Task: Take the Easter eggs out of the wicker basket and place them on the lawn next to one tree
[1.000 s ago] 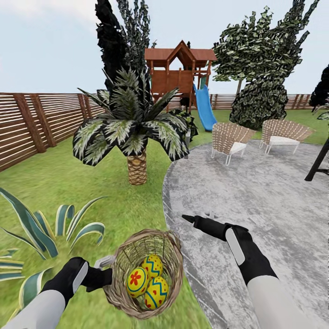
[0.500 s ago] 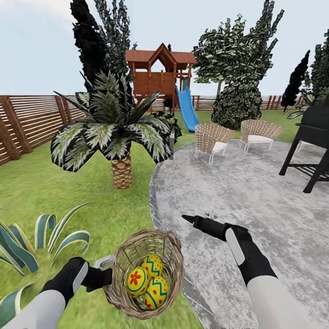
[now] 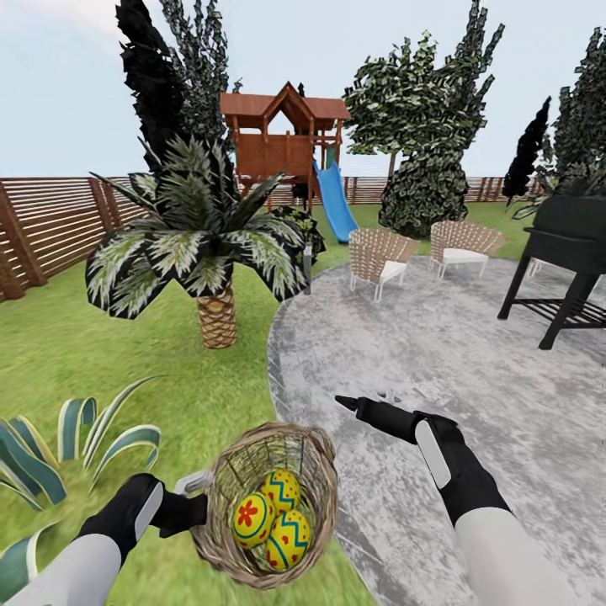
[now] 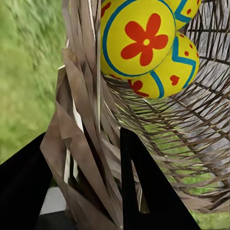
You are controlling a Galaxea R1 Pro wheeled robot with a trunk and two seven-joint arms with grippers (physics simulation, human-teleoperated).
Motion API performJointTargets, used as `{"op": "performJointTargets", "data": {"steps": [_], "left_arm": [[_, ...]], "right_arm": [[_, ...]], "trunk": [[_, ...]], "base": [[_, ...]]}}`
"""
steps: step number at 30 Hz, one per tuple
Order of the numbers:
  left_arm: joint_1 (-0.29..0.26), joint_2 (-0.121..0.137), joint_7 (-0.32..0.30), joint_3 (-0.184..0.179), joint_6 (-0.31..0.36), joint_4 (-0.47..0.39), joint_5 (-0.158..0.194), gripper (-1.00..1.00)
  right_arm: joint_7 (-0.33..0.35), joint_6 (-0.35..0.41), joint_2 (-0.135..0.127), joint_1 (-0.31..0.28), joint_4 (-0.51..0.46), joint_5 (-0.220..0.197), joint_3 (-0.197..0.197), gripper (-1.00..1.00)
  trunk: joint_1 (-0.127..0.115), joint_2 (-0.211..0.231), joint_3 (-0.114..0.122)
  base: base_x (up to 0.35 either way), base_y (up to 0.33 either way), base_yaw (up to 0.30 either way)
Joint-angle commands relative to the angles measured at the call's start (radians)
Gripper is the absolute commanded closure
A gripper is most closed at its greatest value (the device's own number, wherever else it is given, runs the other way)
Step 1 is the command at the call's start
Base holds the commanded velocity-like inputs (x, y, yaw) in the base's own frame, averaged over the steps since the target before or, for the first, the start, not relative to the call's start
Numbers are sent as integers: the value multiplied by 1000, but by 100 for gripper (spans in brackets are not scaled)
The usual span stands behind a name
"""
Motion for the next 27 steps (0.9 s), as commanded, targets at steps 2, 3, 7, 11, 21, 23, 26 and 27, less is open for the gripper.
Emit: {"op": "performJointTargets", "data": {"steps": [2, 3, 7, 11, 21, 23, 26, 27], "left_arm": [[-1, 0, -3, 7, 11, -2, 26, 100], [-1, 0, -3, 7, 11, -2, 26, 100], [-1, 0, -4, 7, 11, -2, 26, 100], [-1, 3, -4, 7, 12, -2, 26, 100], [-1, 4, -4, 7, 15, -2, 26, 100], [-1, 4, -4, 7, 15, -2, 26, 100], [-1, 4, -4, 7, 15, -2, 26, 100], [-1, 4, -4, 7, 15, -2, 26, 100]], "right_arm": [[2, 8, 1, -1, 0, -3, -4, -100], [2, 8, 1, -1, 0, -3, -4, -100], [2, 8, 1, -1, 1, -3, -5, -100], [2, 8, 1, -1, 9, -3, -5, -100], [2, 8, 3, -1, 15, -3, -6, -100], [1, 8, 3, -1, 15, -3, -6, -100], [1, 8, 4, -1, 15, -3, -6, -100], [1, 8, 4, -1, 15, -3, -6, -100]], "trunk": [[-8, 13, 6], [-12, 20, 9], [-20, 34, 18], [-20, 34, 20], [-47, 83, 49], [-54, 97, 56], [-66, 118, 68], [-70, 125, 72]], "base": [[-314, 0, -226], [-293, 0, -242], [-84, 0, -250], [-4, 0, -259], [0, 0, -260], [-42, 0, -260], [-252, 0, -260], [-197, 0, -260]]}}
